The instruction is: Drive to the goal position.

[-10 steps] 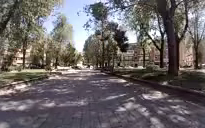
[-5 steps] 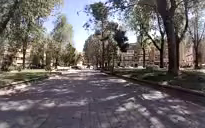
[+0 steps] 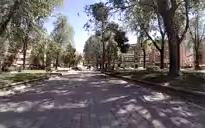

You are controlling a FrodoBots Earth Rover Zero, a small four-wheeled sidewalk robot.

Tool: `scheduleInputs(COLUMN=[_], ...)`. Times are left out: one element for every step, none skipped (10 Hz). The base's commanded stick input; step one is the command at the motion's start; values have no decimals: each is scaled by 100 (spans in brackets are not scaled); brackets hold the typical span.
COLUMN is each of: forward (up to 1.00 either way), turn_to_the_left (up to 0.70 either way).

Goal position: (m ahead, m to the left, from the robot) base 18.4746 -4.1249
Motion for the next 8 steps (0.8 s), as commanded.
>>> scheduleInputs(forward=[70, 70, 70, 70, 70, 70, 70, 70], turn_to_the_left=[1, 1, 1, 1, 1, 1, 1, 1])
